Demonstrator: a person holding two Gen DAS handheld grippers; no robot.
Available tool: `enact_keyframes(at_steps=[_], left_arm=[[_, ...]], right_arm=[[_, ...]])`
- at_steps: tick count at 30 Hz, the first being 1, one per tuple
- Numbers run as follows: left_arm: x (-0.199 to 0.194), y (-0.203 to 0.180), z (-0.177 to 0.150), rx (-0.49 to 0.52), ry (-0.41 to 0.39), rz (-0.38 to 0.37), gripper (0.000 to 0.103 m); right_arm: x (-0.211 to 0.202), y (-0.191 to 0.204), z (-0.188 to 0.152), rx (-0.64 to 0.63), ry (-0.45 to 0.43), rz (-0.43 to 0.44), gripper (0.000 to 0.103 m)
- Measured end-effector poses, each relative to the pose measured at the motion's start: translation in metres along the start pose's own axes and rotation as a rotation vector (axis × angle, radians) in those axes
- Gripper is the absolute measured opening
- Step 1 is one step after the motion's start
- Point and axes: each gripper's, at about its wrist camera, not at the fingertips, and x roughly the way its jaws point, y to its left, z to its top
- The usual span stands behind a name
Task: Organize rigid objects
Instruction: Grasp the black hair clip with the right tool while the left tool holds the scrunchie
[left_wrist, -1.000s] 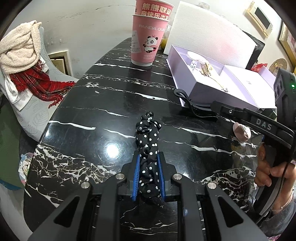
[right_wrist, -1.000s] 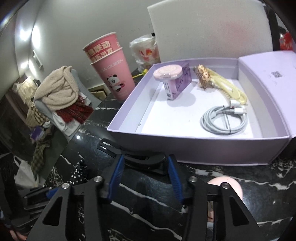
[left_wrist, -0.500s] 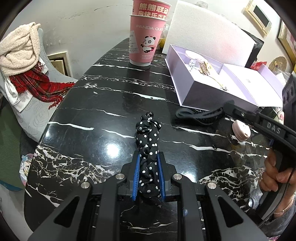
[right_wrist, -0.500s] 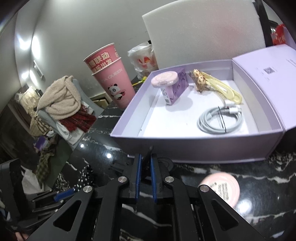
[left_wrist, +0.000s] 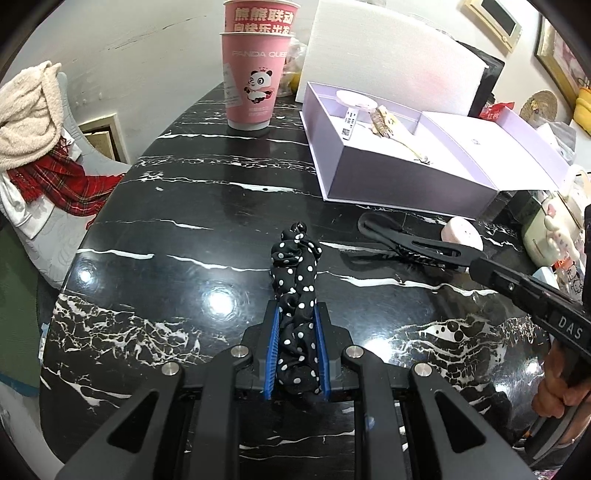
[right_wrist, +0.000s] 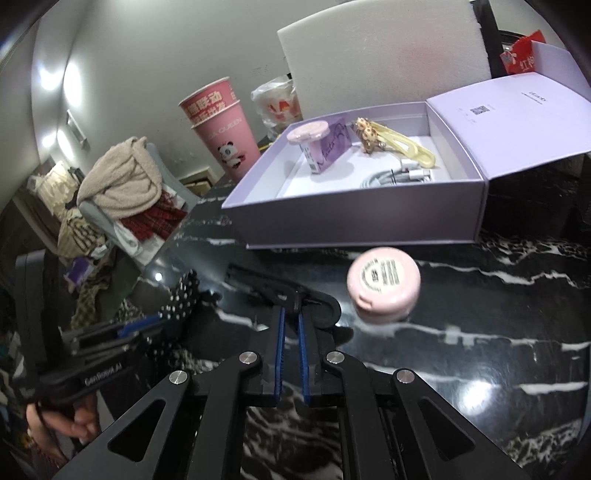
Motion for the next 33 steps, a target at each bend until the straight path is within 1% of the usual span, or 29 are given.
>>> enact_keyframes(at_steps=[1,2,3,4,5,6,9,11,14,18,19,21,24,25,27,28,29,33], left_arm=[[0.0,0.0,0.0,0.0,0.0,0.0,0.018],[0.0,0.0,0.0,-0.001,-0.001,0.0,0.018],[-0.001,-0.001,-0.001,-0.002,-0.001,-0.001,0.018],[-0.001,-0.001,-0.001,-0.004,-0.002,-0.001,0.018],[-0.002,-0.001,-0.001,-0.005,-0.002,-0.001,0.018],[-0.002,-0.001,-0.001,-0.006,-0.003,-0.001,0.018],[-0.002,-0.001,-0.001,-0.003,-0.003,-0.002,0.018],[0.0,-0.002,-0.001,0.002,-0.001,-0.002,0.018],[0.002,-0.004,-0.001,0.005,0.003,-0.001,0.018],[0.002,-0.002,0.001,-0.006,0.004,-0.006,0.018],[0.002,-0.002,0.001,-0.008,0.005,-0.005,0.018],[0.002,-0.001,0.0,-0.012,0.006,-0.007,0.018],[0.002,0.0,0.0,-0.013,0.005,-0.008,0.018],[0.002,0.0,0.0,-0.013,0.005,-0.008,0.018],[0.002,0.0,0.0,-0.014,0.005,-0.01,0.018],[0.002,0.0,0.0,-0.015,0.005,-0.011,0.018],[0.002,0.0,0.0,-0.014,0.004,-0.011,0.018],[0.002,-0.001,0.001,-0.012,0.003,-0.008,0.018]], right_arm=[[0.0,-0.001,-0.001,-0.004,0.01,0.002,0.01],[0.0,0.0,-0.001,-0.011,0.024,-0.001,0.021],[-0.001,0.001,-0.002,-0.023,0.041,-0.006,0.028],[-0.003,0.002,-0.003,-0.032,0.045,-0.003,0.042],[-0.005,0.003,-0.005,-0.042,0.044,0.001,0.046],[-0.007,0.004,-0.006,-0.056,0.043,0.001,0.046],[-0.012,0.009,-0.007,-0.11,0.032,-0.037,0.048],[-0.011,0.012,-0.004,-0.158,0.015,-0.053,0.053],[0.0,0.015,0.005,-0.209,0.02,-0.047,0.053],[0.026,0.019,0.012,-0.274,0.083,-0.065,0.053],[0.032,0.02,0.013,-0.286,0.102,-0.058,0.053],[0.039,0.021,0.013,-0.304,0.115,-0.049,0.053],[0.049,0.019,0.014,-0.318,0.142,-0.072,0.052],[0.05,0.019,0.014,-0.322,0.134,-0.074,0.049],[0.051,0.02,0.015,-0.339,0.134,-0.093,0.038],[0.051,0.021,0.015,-0.349,0.136,-0.107,0.027],[0.051,0.022,0.014,-0.359,0.137,-0.113,0.023],[0.047,0.023,0.013,-0.361,0.138,-0.115,0.023]])
